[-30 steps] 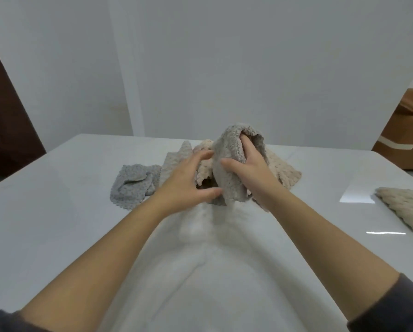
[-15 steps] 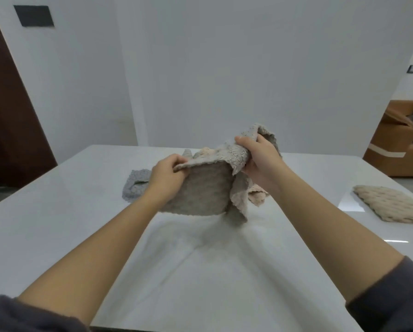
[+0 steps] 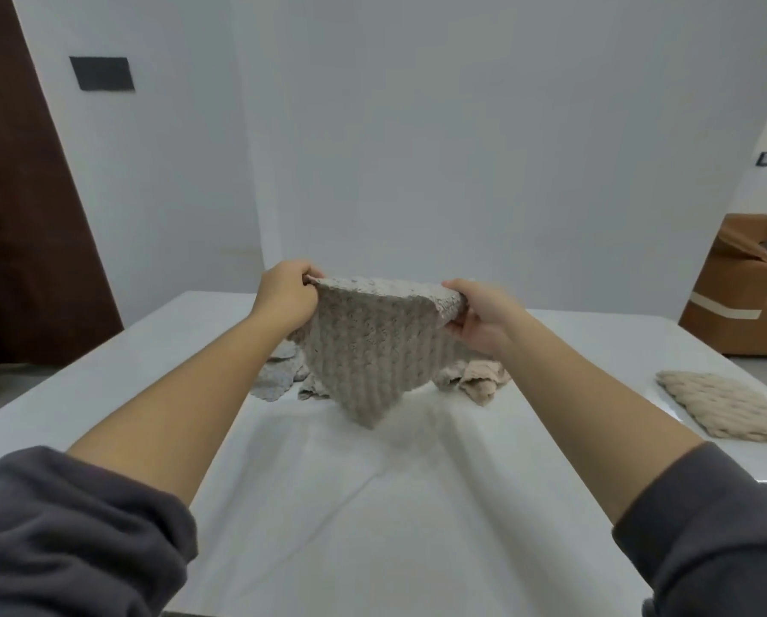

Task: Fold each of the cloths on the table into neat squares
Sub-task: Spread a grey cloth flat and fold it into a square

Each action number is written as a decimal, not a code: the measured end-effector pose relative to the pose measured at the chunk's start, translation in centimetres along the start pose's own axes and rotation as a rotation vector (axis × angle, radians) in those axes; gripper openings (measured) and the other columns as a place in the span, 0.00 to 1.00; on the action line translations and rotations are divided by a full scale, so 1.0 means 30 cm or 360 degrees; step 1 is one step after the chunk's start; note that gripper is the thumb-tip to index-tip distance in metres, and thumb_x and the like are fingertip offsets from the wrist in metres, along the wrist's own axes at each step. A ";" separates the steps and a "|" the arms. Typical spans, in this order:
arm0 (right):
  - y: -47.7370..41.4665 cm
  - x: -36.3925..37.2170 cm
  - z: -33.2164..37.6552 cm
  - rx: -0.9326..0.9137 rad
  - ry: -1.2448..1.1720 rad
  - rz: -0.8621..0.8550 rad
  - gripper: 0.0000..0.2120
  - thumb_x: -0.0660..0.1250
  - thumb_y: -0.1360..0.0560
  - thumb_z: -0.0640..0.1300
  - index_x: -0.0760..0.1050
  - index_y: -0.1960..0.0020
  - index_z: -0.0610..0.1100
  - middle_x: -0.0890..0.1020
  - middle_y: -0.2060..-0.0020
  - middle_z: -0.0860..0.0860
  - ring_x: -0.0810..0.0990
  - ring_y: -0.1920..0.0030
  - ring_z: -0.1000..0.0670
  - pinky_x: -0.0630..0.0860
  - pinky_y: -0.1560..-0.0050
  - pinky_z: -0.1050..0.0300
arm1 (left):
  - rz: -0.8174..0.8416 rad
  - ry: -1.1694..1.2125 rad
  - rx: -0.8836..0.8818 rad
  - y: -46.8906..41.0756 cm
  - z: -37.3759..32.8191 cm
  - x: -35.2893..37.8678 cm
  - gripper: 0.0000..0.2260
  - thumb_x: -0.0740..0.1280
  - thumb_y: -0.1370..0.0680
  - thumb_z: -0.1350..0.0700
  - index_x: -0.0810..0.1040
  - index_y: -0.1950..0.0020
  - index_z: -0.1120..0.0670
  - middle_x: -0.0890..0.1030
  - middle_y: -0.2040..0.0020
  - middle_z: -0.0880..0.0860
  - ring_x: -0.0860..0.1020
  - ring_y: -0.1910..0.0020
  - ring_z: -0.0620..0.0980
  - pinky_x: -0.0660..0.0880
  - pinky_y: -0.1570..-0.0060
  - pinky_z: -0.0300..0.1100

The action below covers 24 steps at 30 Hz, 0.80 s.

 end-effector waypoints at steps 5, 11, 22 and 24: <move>-0.035 -0.017 0.014 0.0063 -0.0082 -0.0087 0.07 0.63 0.20 0.39 0.71 0.57 0.41 0.76 0.67 0.48 0.76 0.71 0.53 0.75 0.76 0.64 | -0.0114 -0.0144 -0.0019 -0.047 -0.010 -0.027 0.09 0.62 0.20 0.57 0.79 0.52 0.62 0.81 0.54 0.60 0.76 0.60 0.56 0.75 0.59 0.48; 0.054 -0.114 0.007 0.0112 0.0158 -0.0024 0.05 0.66 0.22 0.39 0.74 0.57 0.43 0.78 0.74 0.51 0.75 0.76 0.56 0.72 0.76 0.65 | -0.0134 0.0061 0.0418 0.099 -0.062 -0.103 0.05 0.69 0.24 0.55 0.80 0.55 0.55 0.81 0.59 0.51 0.76 0.60 0.48 0.70 0.62 0.37; 0.231 -0.323 -0.369 0.0708 0.2079 0.0266 0.34 0.71 0.26 0.53 0.60 0.25 0.48 0.77 0.51 0.46 0.79 0.62 0.49 0.80 0.67 0.58 | 0.1973 -0.0130 0.0445 0.608 0.159 0.172 0.05 0.72 0.25 0.49 0.80 0.55 0.49 0.82 0.59 0.42 0.77 0.61 0.36 0.75 0.55 0.37; 0.222 -0.308 -0.336 0.0518 0.2577 0.0211 0.32 0.64 0.23 0.60 0.61 0.26 0.44 0.80 0.48 0.48 0.84 0.56 0.48 0.81 0.57 0.54 | 0.1974 0.0007 0.0274 0.584 0.179 0.188 0.09 0.69 0.23 0.46 0.80 0.54 0.51 0.84 0.56 0.47 0.81 0.58 0.41 0.77 0.52 0.40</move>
Point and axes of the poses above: each hand's wrist, its own y-axis away from the middle knuckle, its own x-axis out of the palm, z = x × y, the point moved 4 cm from there along -y, towards the middle knuckle
